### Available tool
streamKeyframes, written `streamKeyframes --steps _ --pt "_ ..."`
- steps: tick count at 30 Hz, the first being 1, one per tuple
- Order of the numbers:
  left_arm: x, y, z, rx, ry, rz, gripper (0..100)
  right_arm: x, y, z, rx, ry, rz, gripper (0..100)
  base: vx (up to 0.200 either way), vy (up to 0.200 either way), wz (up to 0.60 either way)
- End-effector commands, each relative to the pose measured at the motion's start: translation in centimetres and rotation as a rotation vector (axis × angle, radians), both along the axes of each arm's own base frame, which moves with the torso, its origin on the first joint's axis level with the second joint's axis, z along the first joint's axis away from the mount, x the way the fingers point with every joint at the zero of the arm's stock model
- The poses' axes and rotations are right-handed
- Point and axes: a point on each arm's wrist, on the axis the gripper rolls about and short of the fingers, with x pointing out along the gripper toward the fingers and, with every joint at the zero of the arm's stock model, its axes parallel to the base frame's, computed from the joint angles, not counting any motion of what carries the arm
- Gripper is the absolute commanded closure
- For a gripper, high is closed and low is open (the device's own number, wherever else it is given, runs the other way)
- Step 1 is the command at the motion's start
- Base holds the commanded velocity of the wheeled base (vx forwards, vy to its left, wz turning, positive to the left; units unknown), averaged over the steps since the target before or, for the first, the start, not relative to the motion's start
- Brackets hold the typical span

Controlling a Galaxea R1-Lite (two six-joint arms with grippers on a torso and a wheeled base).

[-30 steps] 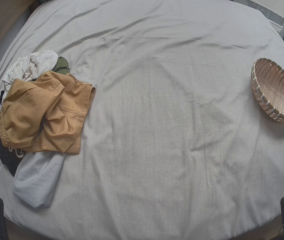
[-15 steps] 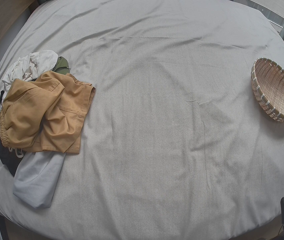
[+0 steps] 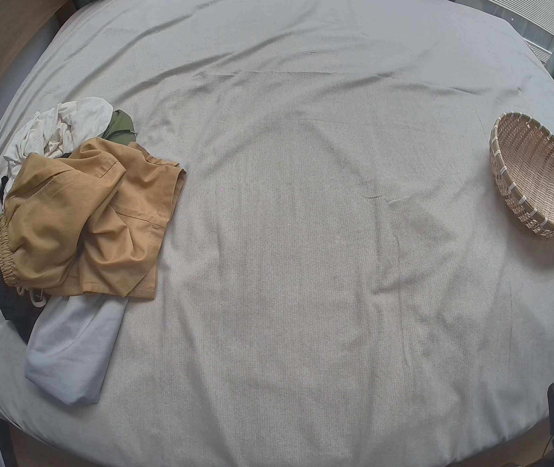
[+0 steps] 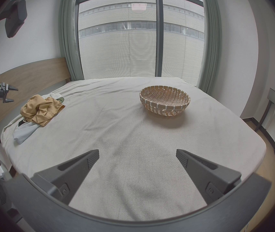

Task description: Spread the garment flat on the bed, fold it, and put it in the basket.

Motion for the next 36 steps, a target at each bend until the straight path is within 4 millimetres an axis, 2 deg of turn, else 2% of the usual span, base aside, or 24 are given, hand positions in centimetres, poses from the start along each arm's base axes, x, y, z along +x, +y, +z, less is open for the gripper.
streamKeyframes --steps 1,7,13,21,29,36 --pt "1.7 3.9 -1.5 -0.107 0.086 0.020 0 0.0 0.0 -0.5 -0.002 0.003 0.000 0 0.000 0.000 0.00" --pt "2.7 5.0 -2.3 -0.157 0.128 -0.011 0 0.0 0.0 -0.5 0.000 0.004 0.000 0 0.000 0.000 0.00" --pt "5.5 7.5 -3.3 -0.185 0.153 -0.037 0 0.0 0.0 -0.5 -0.002 0.003 0.002 0 0.000 0.000 0.00" --pt "9.4 7.9 -4.3 -0.179 0.142 -0.149 0 0.0 0.0 -0.5 0.003 0.003 0.000 0 0.000 0.000 0.00" --pt "13.2 8.9 -3.0 -0.262 0.077 -0.192 0 0.0 0.0 -0.5 0.005 0.004 0.000 0 0.000 0.000 0.00" --pt "15.1 8.0 -1.8 -0.296 0.026 -0.256 0 0.0 0.0 -0.5 0.003 0.003 0.000 0 0.000 0.000 0.00"
